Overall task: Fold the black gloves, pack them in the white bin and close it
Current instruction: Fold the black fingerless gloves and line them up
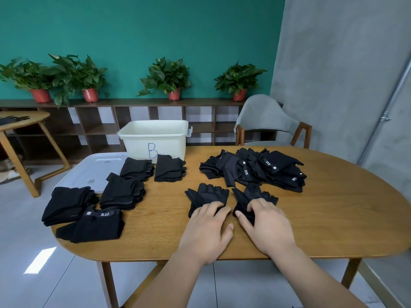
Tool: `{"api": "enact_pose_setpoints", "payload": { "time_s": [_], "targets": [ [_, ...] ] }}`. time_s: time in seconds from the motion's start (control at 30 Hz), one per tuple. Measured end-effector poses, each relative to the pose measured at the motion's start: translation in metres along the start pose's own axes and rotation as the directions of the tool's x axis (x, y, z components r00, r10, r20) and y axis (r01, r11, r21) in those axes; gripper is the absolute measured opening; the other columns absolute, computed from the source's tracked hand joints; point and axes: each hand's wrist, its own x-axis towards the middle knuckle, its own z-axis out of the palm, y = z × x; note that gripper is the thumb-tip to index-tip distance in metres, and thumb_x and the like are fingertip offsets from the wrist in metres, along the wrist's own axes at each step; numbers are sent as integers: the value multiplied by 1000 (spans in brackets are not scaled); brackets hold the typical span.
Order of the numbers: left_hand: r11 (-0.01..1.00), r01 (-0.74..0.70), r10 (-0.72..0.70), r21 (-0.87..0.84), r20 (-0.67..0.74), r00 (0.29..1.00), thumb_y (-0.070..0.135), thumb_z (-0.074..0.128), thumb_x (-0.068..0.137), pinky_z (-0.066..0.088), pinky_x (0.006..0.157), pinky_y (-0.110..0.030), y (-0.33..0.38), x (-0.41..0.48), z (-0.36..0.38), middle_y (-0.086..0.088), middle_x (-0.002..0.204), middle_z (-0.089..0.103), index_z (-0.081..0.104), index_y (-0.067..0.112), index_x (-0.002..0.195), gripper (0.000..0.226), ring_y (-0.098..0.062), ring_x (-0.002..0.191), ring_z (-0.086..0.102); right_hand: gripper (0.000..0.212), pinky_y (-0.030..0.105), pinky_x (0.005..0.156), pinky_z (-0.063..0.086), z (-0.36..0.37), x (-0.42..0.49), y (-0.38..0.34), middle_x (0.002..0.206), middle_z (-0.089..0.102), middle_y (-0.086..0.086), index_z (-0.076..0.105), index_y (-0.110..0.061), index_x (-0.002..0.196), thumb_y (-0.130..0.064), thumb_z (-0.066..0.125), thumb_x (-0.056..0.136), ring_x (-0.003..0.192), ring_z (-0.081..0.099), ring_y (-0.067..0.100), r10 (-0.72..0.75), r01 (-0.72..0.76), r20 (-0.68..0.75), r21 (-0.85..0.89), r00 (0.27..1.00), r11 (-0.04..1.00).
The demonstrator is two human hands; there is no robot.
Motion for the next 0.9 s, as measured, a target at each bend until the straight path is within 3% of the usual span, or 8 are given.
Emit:
{"api": "enact_pose_setpoints", "payload": {
  "time_s": [0.2,0.37,0.43,0.53,0.63,0.73,0.8,0.9],
  "targets": [
    [998,15,-17,55,37,999,59,24,107,5,132,-40,0,3,0,18,162,38,38,37,158,58,-7,153,24,40,35,74,52,-6,-7,23,101,56,-7,60,-26,105,-62,42,100,94,57,17,184,-182,0,-135,983,974],
    [998,27,-32,52,88,996,62,20,107,1,132,-42,0,4,3,16,171,26,32,38,162,61,-8,160,10,45,43,96,52,-15,0,71,115,61,-1,55,-22,124,-55,37,101,105,62,22,363,-347,44,-215,931,913],
    [998,30,-36,60,94,995,63,18,107,0,132,-42,1,4,2,16,172,23,31,38,163,62,-9,160,8,45,45,96,51,-17,8,82,120,59,4,51,-20,129,-52,39,101,110,59,26,388,-373,20,-234,921,898],
    [998,29,-35,63,96,995,62,18,108,-1,132,-42,2,3,1,15,173,21,30,38,163,61,-9,161,6,51,46,103,47,-22,27,85,143,49,8,50,-20,142,-50,42,102,129,46,31,281,-272,-3,-260,960,926],
    [998,25,-31,57,91,995,62,19,108,-1,132,-41,3,4,1,16,172,20,30,39,163,61,-8,160,6,58,49,125,24,-25,53,84,172,20,7,43,-28,155,-56,33,106,156,15,33,118,-67,137,-329,984,942],
    [998,31,-34,48,79,996,63,19,107,0,132,-41,1,5,3,17,172,21,32,40,161,60,-7,160,7,62,51,130,8,-19,77,86,176,-6,2,34,-31,161,-61,24,107,160,-11,33,80,22,276,-346,958,938],
    [999,33,-36,41,76,996,63,20,106,0,132,-41,0,6,5,18,171,22,33,41,160,60,-6,160,8,64,51,130,5,-13,89,88,175,-9,0,32,-29,161,-61,22,107,159,-17,33,105,16,328,-345,939,938],
    [999,37,-38,19,69,997,62,22,106,2,132,-40,-1,8,6,19,170,24,36,41,159,59,-6,159,9,65,51,130,6,-5,97,88,176,0,-1,31,-22,163,-57,22,108,161,-12,30,151,-35,327,-335,933,942]
  ]
}}
